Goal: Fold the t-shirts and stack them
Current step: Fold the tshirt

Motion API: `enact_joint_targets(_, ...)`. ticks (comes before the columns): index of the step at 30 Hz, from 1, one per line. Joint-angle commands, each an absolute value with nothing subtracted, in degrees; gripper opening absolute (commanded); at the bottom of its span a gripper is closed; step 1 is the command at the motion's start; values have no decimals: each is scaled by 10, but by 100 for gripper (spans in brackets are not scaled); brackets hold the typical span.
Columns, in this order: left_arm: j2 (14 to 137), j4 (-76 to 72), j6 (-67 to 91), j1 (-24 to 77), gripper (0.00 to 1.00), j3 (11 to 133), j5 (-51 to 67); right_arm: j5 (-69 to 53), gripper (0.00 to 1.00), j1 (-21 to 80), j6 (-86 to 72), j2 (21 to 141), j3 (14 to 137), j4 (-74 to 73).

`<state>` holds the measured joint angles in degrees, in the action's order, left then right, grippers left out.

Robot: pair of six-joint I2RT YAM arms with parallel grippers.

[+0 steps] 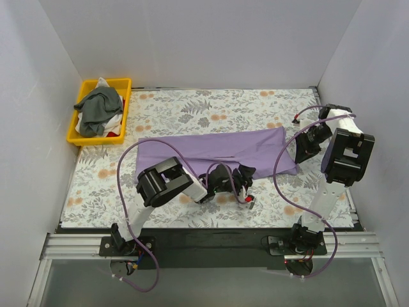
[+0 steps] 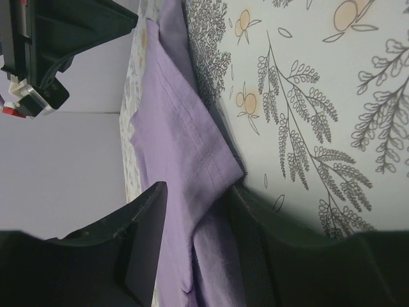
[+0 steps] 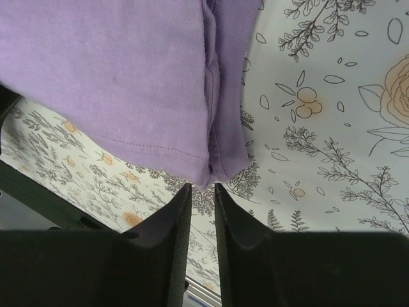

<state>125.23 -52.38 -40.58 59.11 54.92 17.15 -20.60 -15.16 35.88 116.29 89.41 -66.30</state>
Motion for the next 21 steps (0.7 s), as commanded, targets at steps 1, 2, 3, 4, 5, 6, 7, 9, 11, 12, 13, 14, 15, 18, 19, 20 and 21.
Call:
enact_joint_targets(1,1263,-536,-412,603,42,560,185,-226,27,-154,367,1172,913,-686)
enact_joint_targets(2,1265,-545,-411,606,42,562,185,-227,27,-154,367,1171,913,-686)
enact_joint_targets(3,1267,-548,-412,606,41,564,185,-228,28,-153,367,1171,912,-686)
enact_joint_targets(4,1269,-548,-416,608,40,566,187,-229,28,-154,368,1170,911,-688)
enact_joint_targets(5,1270,-555,-420,610,40,567,187,-229,28,-154,368,1171,911,-688)
enact_joint_targets(6,1271,-558,-423,611,40,566,189,-230,31,-154,368,1171,911,-689)
enact_joint_targets(7,1274,-561,-424,611,39,567,191,-232,34,-154,368,1172,912,-691)
enact_joint_targets(9,1274,-562,-415,614,33,574,188,-234,38,-154,368,1172,914,-693)
enact_joint_targets(11,1271,-553,-403,614,25,583,186,-234,39,-154,368,1173,914,-695)
enact_joint_targets(12,1271,-551,-402,614,22,587,185,-234,39,-154,368,1174,914,-696)
enact_joint_targets(13,1269,-553,-403,615,16,587,183,-237,39,-153,368,1174,914,-698)
enact_joint_targets(14,1267,-555,-403,614,10,586,185,-239,39,-154,368,1175,914,-699)
enact_joint_targets(15,1262,-557,-402,614,2,583,187,-243,40,-154,368,1176,915,-701)
enact_joint_targets(18,1254,-557,-397,615,0,585,185,-247,41,-153,363,1184,919,-702)
enact_joint_targets(19,1254,-557,-397,615,0,586,185,-248,41,-154,362,1186,920,-702)
enact_joint_targets(20,1254,-555,-397,615,0,588,184,-249,41,-153,360,1189,922,-702)
enact_joint_targets(21,1254,-553,-397,615,0,590,185,-249,41,-154,359,1192,922,-701)
